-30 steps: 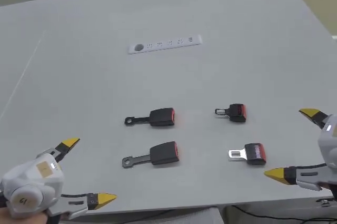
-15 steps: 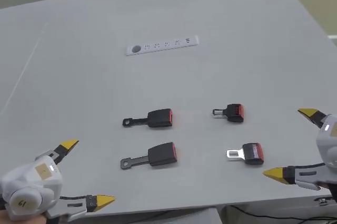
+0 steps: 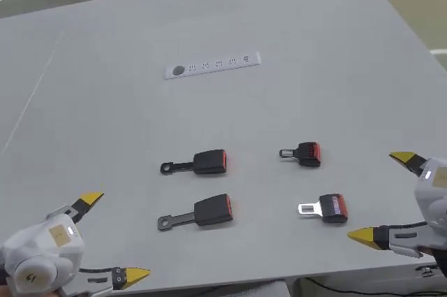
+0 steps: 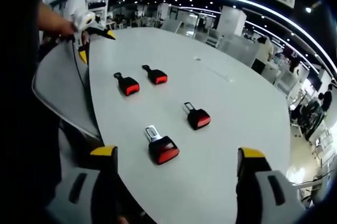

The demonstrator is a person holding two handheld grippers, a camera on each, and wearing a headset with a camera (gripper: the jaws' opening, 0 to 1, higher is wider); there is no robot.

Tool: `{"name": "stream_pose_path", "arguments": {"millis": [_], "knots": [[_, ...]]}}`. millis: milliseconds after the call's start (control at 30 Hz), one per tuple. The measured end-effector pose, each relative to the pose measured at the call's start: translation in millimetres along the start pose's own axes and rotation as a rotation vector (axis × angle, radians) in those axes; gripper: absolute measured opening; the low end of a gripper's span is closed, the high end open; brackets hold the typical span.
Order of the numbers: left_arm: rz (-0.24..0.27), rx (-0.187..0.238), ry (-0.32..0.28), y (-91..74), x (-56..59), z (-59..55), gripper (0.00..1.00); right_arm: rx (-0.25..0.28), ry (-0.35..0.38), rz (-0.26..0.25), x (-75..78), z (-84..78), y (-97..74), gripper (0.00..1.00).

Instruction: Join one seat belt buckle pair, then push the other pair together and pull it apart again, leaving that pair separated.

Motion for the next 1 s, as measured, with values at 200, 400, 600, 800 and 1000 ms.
{"name": "stream_pose_path", "arguments": {"millis": [200,400,600,800,1000], "knots": [[-0.009,-0.011,0.004,1.9,-0.9,-1.2,1.00,-0.006,-0.006,0.010,-1.1,0.6,2.2,0.95],[-0.019,-0.012,0.001,5.4,-2.2,1.0,1.00,-0.016,0.005,0.022,-0.4,0.4,3.6,0.89],[-0.018,-0.026,-0.002,10.5,-7.1,2.2,0.98,-0.008,0.002,0.043,1.6,1.6,4.3,0.77],[-0.062,-0.043,0.043,21.3,-4.4,5.2,0.97,-0.019,-0.024,0.058,2.4,-0.5,6.8,0.74],[-0.157,-0.062,0.069,44.0,-2.3,13.7,0.87,-0.043,-0.082,0.130,-0.2,-1.4,15.7,0.59]]}}
Point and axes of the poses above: the centre of the closed fingertips' face, and the gripper's own axes: y roughly forward along the fingers, x roughly to its right, z roughly out of its top, the point moved 7 cm from there along -y, roughly backward along the fingers, and after that the axes turned 10 degrees about y, right-handed, at the moved point
